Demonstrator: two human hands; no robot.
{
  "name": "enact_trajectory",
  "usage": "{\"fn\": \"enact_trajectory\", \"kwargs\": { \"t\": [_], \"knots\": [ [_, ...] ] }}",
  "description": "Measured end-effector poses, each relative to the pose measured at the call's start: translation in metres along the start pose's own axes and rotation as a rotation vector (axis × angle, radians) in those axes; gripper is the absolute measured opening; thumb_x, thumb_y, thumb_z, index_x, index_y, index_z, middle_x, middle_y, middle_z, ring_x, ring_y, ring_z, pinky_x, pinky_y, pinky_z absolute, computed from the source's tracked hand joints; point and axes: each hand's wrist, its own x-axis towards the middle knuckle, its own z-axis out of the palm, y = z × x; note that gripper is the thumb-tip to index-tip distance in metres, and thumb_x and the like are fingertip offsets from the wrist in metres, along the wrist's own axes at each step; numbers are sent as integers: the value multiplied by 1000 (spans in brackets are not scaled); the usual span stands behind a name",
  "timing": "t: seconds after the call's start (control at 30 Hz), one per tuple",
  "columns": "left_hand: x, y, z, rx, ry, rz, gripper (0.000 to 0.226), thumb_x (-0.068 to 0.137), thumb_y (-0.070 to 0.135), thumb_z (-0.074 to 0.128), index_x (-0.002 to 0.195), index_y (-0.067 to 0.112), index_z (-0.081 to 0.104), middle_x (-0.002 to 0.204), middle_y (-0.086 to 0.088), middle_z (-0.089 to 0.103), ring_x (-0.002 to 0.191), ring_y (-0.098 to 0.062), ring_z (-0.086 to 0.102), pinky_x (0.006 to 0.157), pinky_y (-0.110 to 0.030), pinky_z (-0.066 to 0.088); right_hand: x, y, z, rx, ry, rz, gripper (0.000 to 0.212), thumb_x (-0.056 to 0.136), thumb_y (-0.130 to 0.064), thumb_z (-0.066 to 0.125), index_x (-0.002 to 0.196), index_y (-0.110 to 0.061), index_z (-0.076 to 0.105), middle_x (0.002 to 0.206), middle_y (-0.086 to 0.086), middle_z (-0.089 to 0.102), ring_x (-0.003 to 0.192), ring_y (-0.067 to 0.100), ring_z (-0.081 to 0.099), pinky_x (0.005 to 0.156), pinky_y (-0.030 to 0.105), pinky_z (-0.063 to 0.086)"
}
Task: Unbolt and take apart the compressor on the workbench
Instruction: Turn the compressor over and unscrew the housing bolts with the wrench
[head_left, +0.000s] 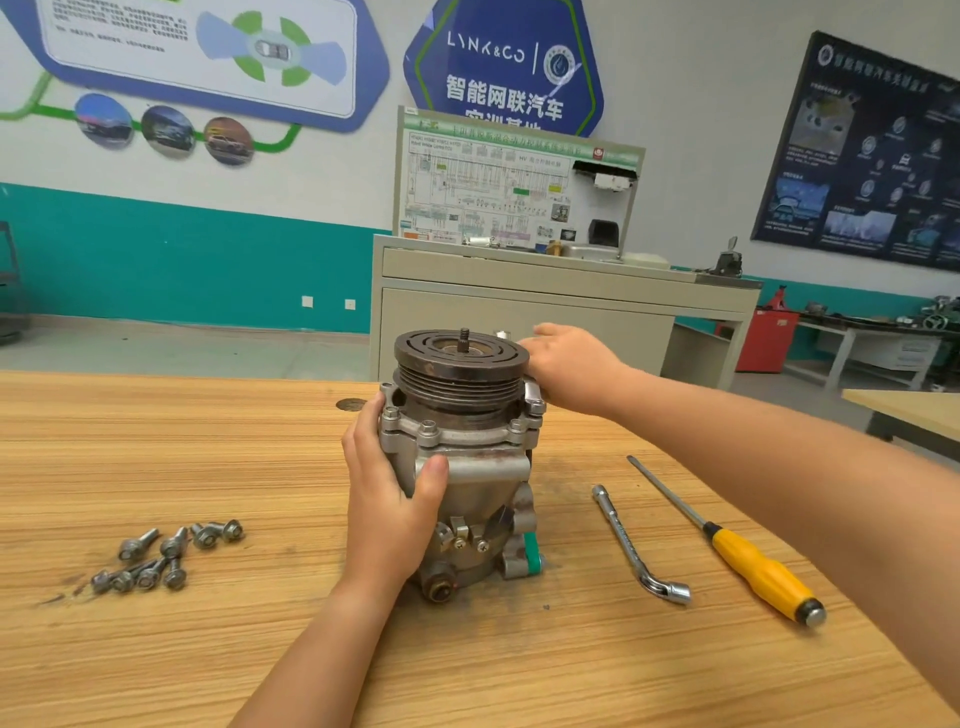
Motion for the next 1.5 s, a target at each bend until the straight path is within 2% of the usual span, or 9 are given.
{"fn": "enact_trajectory", "kwargs": {
  "t": [0.1,0.27,0.37,0.43,0.77,1.03,1.17,1.37,1.5],
  "knots": [
    [0,0,-1,14,-1,8,63,68,54,43,126,49,19,126,33,22,113,32,21,86,9,20,-1,2,4,30,11,-3,34,91,-2,40,122,-8,54,117,8,62,103,26,58,98,33,36],
    [1,-2,-4,42,-19,27,62,69,54,43,125,52,19,128,35,21,115,31,20,87,9,19,-38,-4,-2,436,315,421,26,99,-23,39,108,-6,56,78,11,67,70,29,62,62,37,48],
    [0,-1,-3,30,-14,23,62,70,55,44,126,53,18,129,36,21,115,32,19,86,9,19,-67,-12,-14,573,259,455,18,98,-26,34,99,-12,45,56,3,55,49,20,54,45,32,41],
    [-2,-1,-2,13,-12,18,61,70,55,43,126,52,18,129,36,20,115,33,18,87,10,18,-87,-20,-18,443,102,426,18,98,-30,30,108,-19,41,53,-5,47,44,10,46,39,24,32],
    [-3,-1,0,53,9,17,61,71,57,41,128,51,19,146,13,13,118,33,10,84,12,16,-106,-35,-39,213,-181,417,34,100,-36,26,133,-33,26,65,-9,49,59,8,49,50,20,39],
    [-5,2,-1,54,-10,-20,62,70,62,40,126,56,12,144,16,15,117,34,7,86,12,14,-93,-65,-71,-93,-418,406,69,87,4,40,145,-7,4,57,-2,36,45,14,34,36,26,25],
    [-6,4,-2,45,-9,-28,63,70,62,40,127,55,12,147,12,18,122,27,14,87,11,14,-85,-55,-76,-176,-412,335,60,92,-3,39,145,-8,11,59,-1,37,47,14,35,39,25,31],
    [-6,4,-2,31,-14,-48,66,69,63,40,129,53,13,148,11,20,127,10,20,89,4,17,-68,-19,-69,-333,-423,198,36,91,-6,41,126,-14,46,59,-4,37,49,13,37,40,24,22],
    [-5,3,-2,36,-16,-36,69,69,62,40,131,49,15,148,10,21,129,9,19,92,3,17,-39,-9,-29,-158,-316,265,30,92,-3,42,118,-14,52,86,0,59,80,20,59,60,28,44]
  ]
}}
